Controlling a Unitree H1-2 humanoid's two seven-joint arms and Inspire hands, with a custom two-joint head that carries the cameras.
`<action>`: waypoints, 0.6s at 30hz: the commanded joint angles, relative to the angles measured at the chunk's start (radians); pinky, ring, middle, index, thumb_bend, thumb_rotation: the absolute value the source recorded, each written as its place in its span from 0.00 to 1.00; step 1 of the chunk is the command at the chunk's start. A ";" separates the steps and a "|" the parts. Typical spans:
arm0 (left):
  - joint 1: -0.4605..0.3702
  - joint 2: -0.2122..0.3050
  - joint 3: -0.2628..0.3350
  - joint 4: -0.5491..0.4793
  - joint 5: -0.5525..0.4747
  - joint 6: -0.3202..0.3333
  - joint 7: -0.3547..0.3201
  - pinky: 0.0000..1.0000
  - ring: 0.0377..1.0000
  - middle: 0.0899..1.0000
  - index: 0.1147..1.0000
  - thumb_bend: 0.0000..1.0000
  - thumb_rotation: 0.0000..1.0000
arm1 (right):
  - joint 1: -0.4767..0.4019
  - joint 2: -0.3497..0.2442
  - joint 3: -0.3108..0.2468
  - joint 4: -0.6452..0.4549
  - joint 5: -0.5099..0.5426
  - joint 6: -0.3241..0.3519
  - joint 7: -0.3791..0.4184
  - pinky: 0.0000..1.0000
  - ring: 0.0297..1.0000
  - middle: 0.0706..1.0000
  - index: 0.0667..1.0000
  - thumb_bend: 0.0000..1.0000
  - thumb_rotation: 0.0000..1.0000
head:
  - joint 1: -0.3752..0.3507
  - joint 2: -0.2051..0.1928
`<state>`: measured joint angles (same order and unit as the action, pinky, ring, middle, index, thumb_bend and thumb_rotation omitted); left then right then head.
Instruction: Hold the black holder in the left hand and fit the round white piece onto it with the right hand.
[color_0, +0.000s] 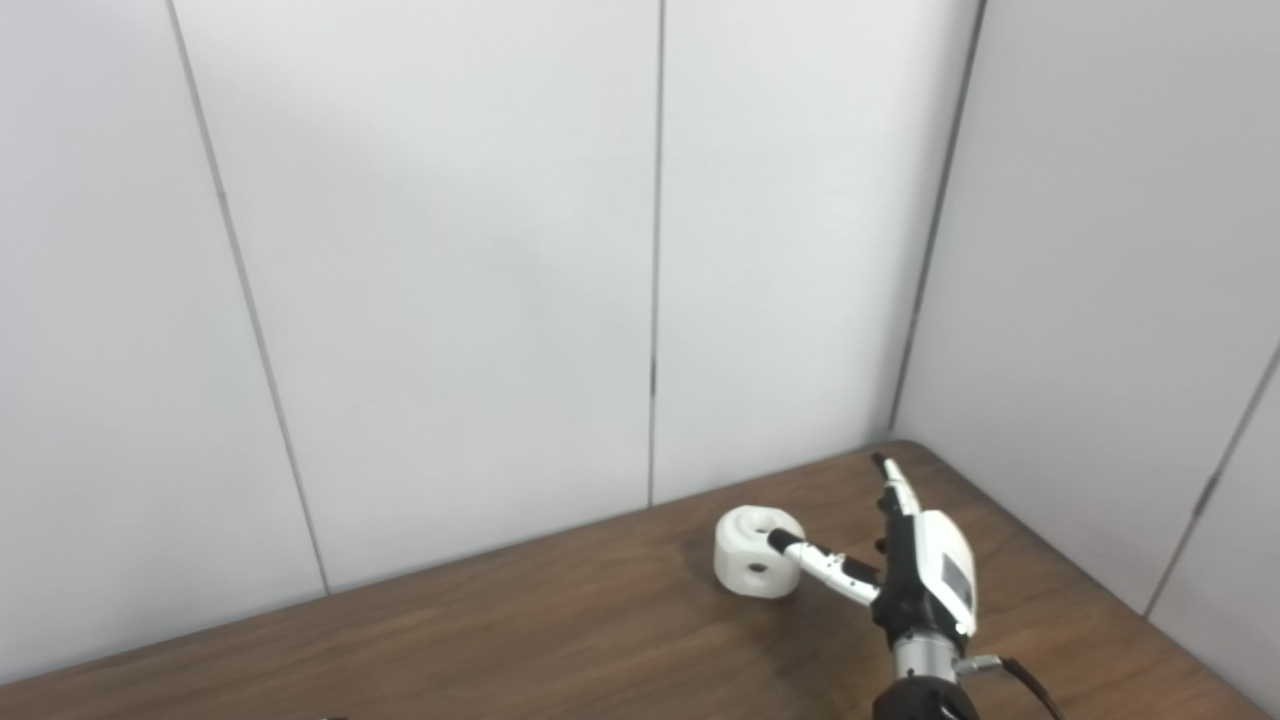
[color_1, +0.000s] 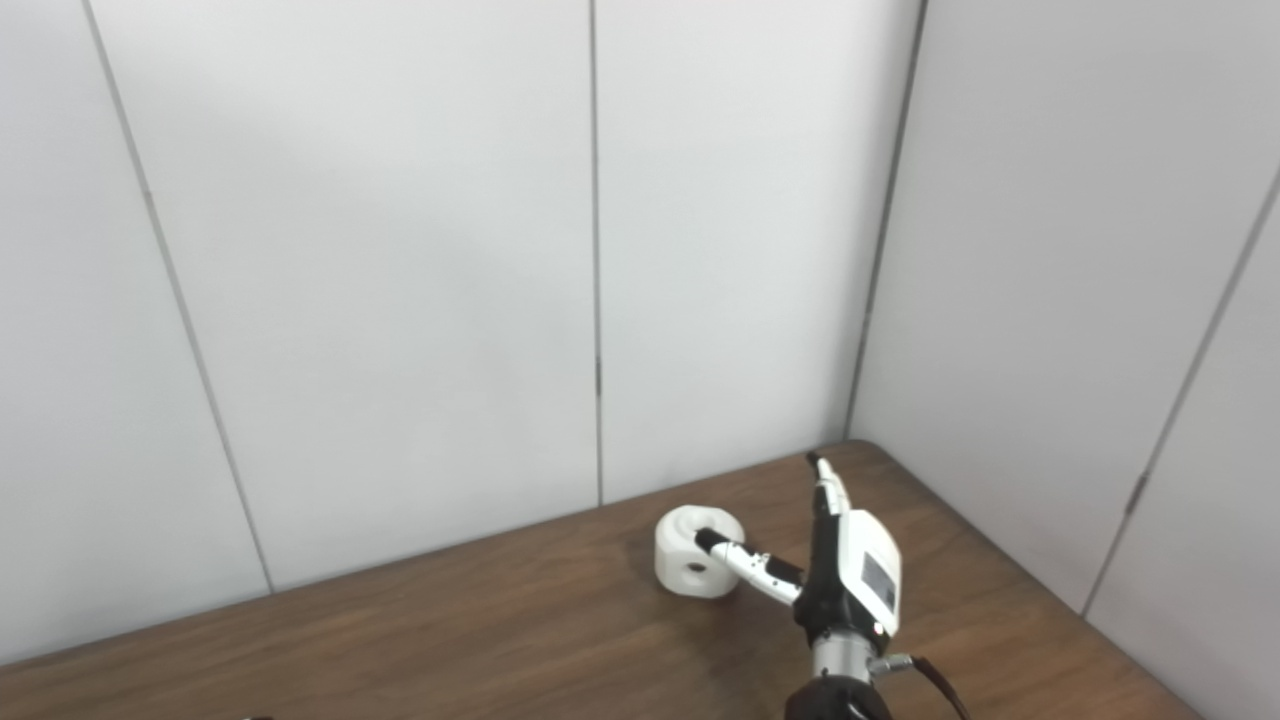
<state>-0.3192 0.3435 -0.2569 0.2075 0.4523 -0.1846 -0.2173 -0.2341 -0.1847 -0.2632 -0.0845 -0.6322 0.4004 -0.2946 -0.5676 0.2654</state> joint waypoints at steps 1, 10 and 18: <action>-0.018 0.016 0.004 0.007 -0.002 0.000 -0.002 1.00 0.95 0.91 0.41 0.51 0.04 | -0.048 -0.058 -0.002 0.007 0.028 -0.016 0.014 0.66 0.85 0.94 0.95 0.92 0.61 | -0.001 0.003; -0.008 0.018 0.003 -0.015 -0.007 0.016 -0.014 1.00 0.96 0.92 0.41 0.51 0.04 | -0.079 -0.256 0.055 0.172 0.162 -0.089 0.157 0.69 0.85 0.92 0.91 0.98 0.61 | 0.000 0.015; 0.000 0.024 0.009 -0.009 -0.022 0.000 -0.012 1.00 0.96 0.92 0.41 0.51 0.04 | -0.090 -0.360 0.103 0.242 0.224 -0.136 0.235 0.75 0.88 0.92 0.89 1.00 0.59 | 0.003 0.019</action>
<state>-0.3139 0.3453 -0.2542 0.2041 0.4431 -0.1808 -0.2191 -0.2782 -0.5061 -0.1604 0.1766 -0.4163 0.3076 -0.0599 -0.5630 0.2838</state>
